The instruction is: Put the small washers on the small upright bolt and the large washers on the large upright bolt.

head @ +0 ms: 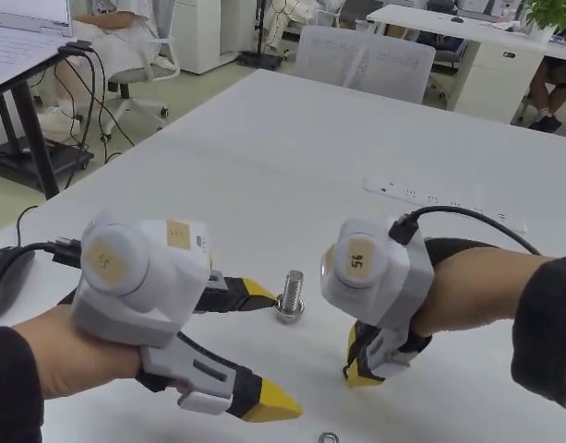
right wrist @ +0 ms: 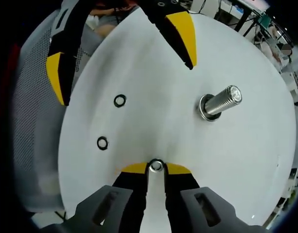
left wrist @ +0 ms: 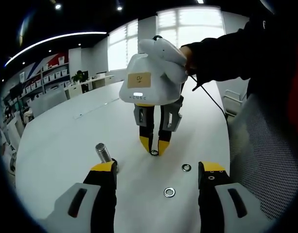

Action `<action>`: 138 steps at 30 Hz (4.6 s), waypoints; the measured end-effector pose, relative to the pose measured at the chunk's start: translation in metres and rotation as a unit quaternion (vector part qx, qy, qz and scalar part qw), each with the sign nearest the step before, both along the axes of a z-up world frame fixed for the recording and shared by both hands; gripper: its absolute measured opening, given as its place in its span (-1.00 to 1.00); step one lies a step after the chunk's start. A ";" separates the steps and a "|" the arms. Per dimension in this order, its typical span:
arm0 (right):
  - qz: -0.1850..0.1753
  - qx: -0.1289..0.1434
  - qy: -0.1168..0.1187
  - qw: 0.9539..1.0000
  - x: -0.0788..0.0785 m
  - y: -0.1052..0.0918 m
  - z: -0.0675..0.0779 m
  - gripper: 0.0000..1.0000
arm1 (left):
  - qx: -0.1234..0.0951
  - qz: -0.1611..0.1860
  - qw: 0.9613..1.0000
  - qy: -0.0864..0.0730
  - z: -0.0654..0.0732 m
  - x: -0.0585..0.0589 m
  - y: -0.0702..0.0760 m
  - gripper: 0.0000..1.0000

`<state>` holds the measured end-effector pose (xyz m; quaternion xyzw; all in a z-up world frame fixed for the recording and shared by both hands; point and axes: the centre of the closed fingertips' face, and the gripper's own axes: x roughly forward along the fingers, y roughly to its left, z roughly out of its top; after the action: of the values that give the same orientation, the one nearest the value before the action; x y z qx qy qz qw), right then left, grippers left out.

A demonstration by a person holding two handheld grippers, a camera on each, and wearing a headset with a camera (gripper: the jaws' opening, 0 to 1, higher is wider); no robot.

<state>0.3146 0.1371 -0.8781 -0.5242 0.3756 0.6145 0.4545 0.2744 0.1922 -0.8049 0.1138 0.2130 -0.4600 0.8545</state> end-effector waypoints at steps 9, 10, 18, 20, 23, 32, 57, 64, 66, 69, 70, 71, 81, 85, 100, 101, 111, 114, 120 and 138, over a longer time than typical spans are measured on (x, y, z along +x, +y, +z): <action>-0.006 0.006 0.003 1.000 -0.001 0.000 0.006 -0.73 | 0.002 -0.001 1.000 0.002 -0.002 0.000 -0.001 0.35; -0.009 0.009 0.003 1.000 -0.001 0.000 0.008 -0.73 | 0.002 -0.001 1.000 0.002 -0.002 -0.001 -0.001 0.35; -0.028 0.028 0.015 0.999 -0.006 -0.004 0.024 -0.73 | 0.001 -0.003 1.000 0.001 -0.002 -0.002 -0.003 0.35; -0.033 0.032 0.019 0.999 -0.008 -0.006 0.028 -0.73 | 0.001 -0.004 1.000 0.001 -0.002 -0.002 -0.003 0.35; -0.039 0.039 0.023 0.998 -0.010 -0.009 0.032 -0.73 | 0.001 -0.003 1.000 0.000 -0.001 -0.002 -0.002 0.35; -0.056 0.039 0.024 0.997 -0.017 -0.029 0.036 -0.73 | 0.000 -0.002 1.000 -0.001 0.000 -0.002 -0.002 0.35; -0.139 0.054 0.016 0.989 0.002 -0.077 0.056 -0.73 | 0.003 -0.008 1.000 0.002 -0.002 -0.003 -0.003 0.34; -0.145 0.057 0.001 0.988 0.014 -0.079 0.066 -0.73 | 0.002 -0.007 1.000 0.002 -0.001 -0.002 -0.003 0.34; -0.146 0.060 -0.004 0.987 0.017 -0.079 0.069 -0.73 | 0.002 -0.006 1.000 0.002 -0.002 -0.002 -0.003 0.34; -0.147 0.065 -0.011 0.987 0.022 -0.076 0.074 -0.73 | 0.003 -0.006 1.000 0.003 -0.002 -0.001 -0.003 0.34; -0.146 0.066 -0.013 0.987 0.023 -0.076 0.076 -0.73 | 0.003 -0.007 1.000 0.003 -0.003 -0.002 -0.003 0.34; -0.145 0.068 -0.014 0.987 0.024 -0.074 0.078 -0.73 | 0.003 -0.007 1.000 0.003 -0.003 -0.002 -0.003 0.34; -0.130 0.069 -0.026 0.989 0.037 -0.060 0.084 -0.73 | 0.004 -0.004 1.000 0.003 -0.003 -0.002 -0.001 0.34; -0.123 0.073 -0.026 0.989 0.042 -0.051 0.085 -0.73 | 0.004 -0.003 1.000 0.003 -0.003 -0.001 -0.001 0.34; -0.118 0.057 -0.022 0.991 0.048 -0.049 0.072 -0.73 | 0.002 -0.001 1.000 0.003 -0.003 -0.001 0.001 0.33; -0.117 0.057 -0.022 0.991 0.049 -0.049 0.072 -0.73 | 0.001 -0.001 1.000 0.003 -0.003 -0.001 0.002 0.33; -0.111 0.052 -0.020 0.992 0.051 -0.046 0.065 -0.73 | 0.002 0.001 1.000 0.005 -0.005 -0.001 0.003 0.33; -0.110 0.052 -0.020 0.992 0.053 -0.046 0.064 -0.73 | 0.002 0.001 1.000 0.005 -0.005 -0.001 0.003 0.33; -0.109 0.050 -0.016 0.993 0.053 -0.045 0.061 -0.73 | 0.003 0.002 1.000 0.007 -0.006 -0.001 0.003 0.32; -0.107 0.041 -0.006 0.993 0.052 -0.044 0.044 -0.73 | 0.004 0.002 1.000 0.010 -0.009 -0.002 0.003 0.32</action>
<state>0.3668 0.0929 -0.8339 -0.4658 0.4016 0.5736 0.5411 0.2726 0.1951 -0.8135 0.1121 0.2237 -0.4587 0.8527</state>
